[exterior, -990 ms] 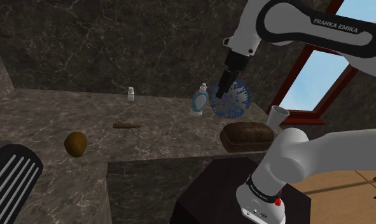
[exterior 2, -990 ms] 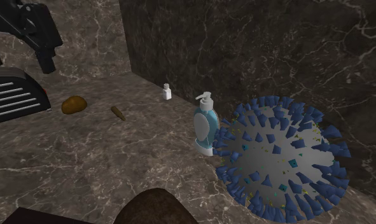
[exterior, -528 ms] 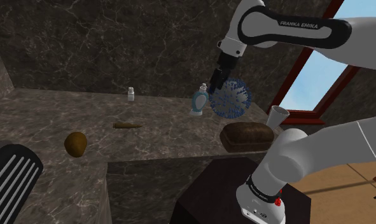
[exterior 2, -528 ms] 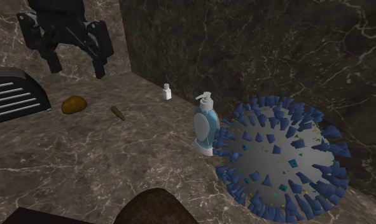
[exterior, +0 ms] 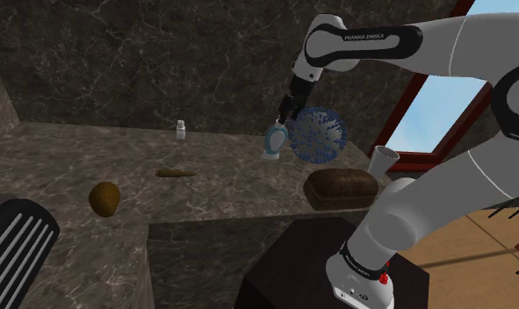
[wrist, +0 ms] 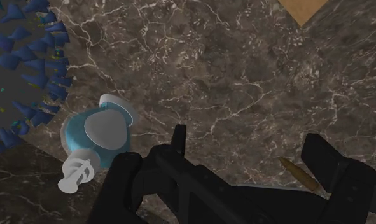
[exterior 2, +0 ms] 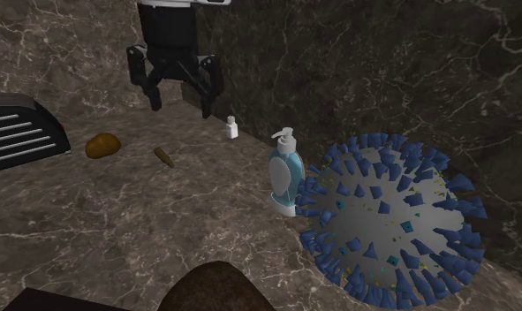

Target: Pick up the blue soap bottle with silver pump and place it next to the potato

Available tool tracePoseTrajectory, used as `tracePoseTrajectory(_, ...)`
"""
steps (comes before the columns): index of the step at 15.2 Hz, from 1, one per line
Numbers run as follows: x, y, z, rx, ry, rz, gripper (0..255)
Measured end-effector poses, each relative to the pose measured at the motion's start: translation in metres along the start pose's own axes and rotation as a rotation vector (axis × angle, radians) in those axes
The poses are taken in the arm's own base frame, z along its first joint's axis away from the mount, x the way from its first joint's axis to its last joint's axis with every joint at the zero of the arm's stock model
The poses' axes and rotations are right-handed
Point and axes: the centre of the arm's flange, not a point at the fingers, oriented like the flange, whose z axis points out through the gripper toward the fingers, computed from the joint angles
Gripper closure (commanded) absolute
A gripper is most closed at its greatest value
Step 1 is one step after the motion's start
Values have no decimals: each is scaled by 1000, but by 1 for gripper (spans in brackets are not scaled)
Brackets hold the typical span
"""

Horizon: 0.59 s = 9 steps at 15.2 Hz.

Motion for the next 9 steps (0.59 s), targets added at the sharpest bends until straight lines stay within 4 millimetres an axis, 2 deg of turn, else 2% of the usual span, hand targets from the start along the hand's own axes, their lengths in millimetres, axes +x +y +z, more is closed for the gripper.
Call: tracePoseTrajectory(9,61,94,26,-18,16,93,0)
